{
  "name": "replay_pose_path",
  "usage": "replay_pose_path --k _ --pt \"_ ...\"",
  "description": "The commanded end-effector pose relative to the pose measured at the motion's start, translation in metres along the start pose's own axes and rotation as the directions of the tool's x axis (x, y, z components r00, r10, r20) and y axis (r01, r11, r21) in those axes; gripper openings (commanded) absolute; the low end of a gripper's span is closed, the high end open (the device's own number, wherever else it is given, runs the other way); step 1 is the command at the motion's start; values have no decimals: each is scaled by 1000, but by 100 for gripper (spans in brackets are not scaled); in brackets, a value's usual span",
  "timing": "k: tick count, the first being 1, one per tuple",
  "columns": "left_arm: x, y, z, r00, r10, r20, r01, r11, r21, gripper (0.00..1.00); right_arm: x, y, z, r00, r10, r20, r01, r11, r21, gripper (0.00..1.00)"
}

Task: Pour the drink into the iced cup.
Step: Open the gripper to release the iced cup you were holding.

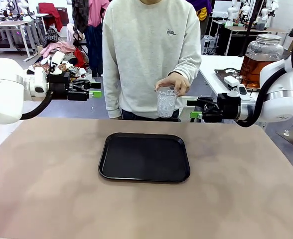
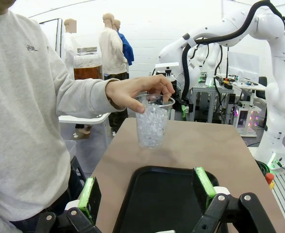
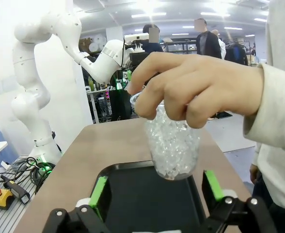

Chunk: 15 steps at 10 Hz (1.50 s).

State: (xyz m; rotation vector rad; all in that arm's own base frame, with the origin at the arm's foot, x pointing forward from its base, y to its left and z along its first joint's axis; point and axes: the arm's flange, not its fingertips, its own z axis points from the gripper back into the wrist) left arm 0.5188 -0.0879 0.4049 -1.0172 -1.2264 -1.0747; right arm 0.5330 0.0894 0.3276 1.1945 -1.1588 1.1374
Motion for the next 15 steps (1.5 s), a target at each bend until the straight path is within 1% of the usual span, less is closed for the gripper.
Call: replay_pose_path --k 1,15 --pt "2 0 -1 1000 0 8 0 1000 12 100 1 -2 -1 1000 3 1 -3 1000 2 100" --pt "2 0 -1 1000 0 8 0 1000 12 100 1 -2 -1 1000 3 1 -3 1000 2 100"
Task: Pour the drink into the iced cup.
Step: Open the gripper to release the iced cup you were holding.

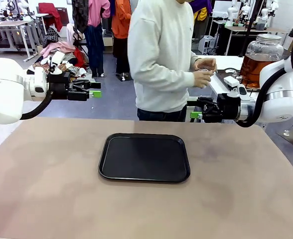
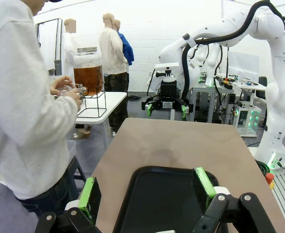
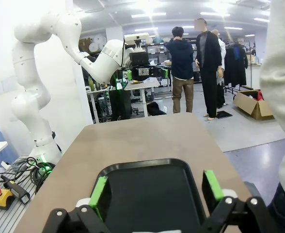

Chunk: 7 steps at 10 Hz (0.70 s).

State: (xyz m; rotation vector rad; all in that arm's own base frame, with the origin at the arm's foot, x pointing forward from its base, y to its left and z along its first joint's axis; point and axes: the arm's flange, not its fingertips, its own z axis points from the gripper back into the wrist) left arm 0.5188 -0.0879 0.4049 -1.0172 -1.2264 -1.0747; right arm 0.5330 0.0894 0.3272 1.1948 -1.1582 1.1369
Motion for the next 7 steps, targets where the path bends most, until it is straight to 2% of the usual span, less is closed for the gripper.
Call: replay_pose_path --k 1,7 --pt "2 0 -1 1000 0 8 0 1000 12 100 2 -2 -1 1000 4 1 -4 1000 2 100" --pt "2 0 -1 1000 0 8 0 1000 12 100 2 -2 -1 1000 4 1 -4 1000 2 100"
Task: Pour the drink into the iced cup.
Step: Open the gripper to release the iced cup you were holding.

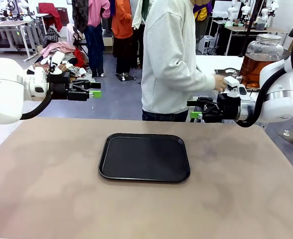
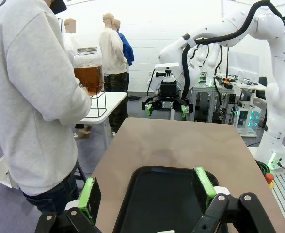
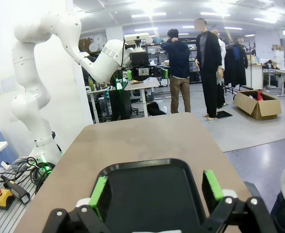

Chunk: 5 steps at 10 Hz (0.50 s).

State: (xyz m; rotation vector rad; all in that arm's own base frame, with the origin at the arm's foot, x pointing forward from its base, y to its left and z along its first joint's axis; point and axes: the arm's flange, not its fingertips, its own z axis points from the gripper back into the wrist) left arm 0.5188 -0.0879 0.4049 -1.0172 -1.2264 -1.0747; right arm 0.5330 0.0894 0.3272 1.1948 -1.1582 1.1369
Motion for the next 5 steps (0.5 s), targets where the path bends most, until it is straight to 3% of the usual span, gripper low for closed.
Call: replay_pose_path --k 1,5 --pt "2 0 -1 1000 0 8 0 1000 12 100 2 -2 -1 1000 4 1 -4 1000 2 100" --pt "2 0 -1 1000 0 8 0 1000 12 100 2 -2 -1 1000 4 1 -4 1000 2 100"
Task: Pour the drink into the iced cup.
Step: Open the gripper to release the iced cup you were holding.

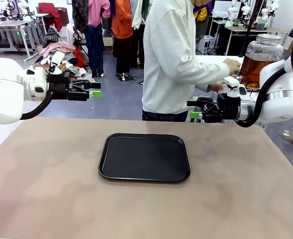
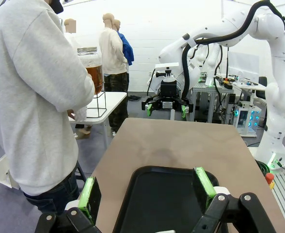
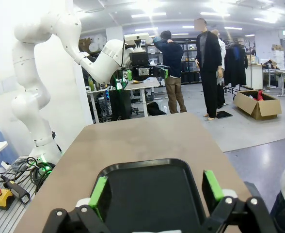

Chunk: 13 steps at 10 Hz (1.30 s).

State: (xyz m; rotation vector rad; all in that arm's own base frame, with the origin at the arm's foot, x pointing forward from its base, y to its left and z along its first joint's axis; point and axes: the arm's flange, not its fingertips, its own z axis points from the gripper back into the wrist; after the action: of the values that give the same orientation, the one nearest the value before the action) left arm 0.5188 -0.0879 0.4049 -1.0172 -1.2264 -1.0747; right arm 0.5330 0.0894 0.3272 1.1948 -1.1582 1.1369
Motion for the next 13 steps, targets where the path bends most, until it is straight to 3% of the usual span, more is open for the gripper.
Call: replay_pose_path --k 1,13 --pt "2 0 -1 1000 0 8 0 1000 12 100 2 -2 -1 1000 4 1 -4 1000 2 100" --pt "2 0 -1 1000 0 8 0 1000 12 100 2 -2 -1 1000 4 1 -4 1000 2 100"
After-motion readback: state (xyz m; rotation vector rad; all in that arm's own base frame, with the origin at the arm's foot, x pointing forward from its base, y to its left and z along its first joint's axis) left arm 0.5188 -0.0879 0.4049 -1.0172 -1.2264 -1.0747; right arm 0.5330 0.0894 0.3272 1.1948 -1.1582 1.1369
